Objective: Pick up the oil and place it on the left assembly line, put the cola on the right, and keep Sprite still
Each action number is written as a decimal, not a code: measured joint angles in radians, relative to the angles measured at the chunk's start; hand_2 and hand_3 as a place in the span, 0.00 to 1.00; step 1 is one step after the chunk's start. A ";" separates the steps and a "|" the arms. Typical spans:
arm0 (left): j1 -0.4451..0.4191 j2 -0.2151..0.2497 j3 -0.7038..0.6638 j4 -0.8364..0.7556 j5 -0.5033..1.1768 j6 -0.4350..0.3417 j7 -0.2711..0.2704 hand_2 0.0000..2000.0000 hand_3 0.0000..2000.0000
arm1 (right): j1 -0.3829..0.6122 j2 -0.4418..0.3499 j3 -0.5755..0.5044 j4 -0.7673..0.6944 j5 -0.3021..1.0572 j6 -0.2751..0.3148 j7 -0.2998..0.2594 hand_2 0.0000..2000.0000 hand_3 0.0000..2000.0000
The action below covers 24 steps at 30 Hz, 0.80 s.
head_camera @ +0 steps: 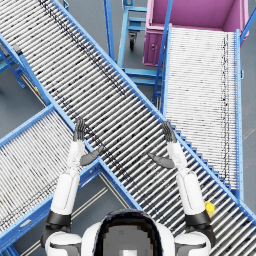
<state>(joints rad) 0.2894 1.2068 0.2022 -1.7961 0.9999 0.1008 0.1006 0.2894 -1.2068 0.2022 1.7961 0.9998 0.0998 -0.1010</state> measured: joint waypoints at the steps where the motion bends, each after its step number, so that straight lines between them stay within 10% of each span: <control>1: 0.000 0.000 0.000 0.000 0.000 0.000 0.000 0.00 0.00 | 0.000 0.000 0.000 0.000 0.000 0.000 0.000 0.00 0.00; 24: 0.000 0.000 0.000 0.000 0.000 0.000 0.000 0.00 0.00 | 0.000 0.000 0.000 0.000 0.000 0.000 0.000 0.00 0.00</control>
<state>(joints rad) 0.2894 1.2068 0.2022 -1.7961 0.9999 0.1008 0.1006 0.2894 -1.2068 0.2022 1.7961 0.9998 0.0998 -0.1010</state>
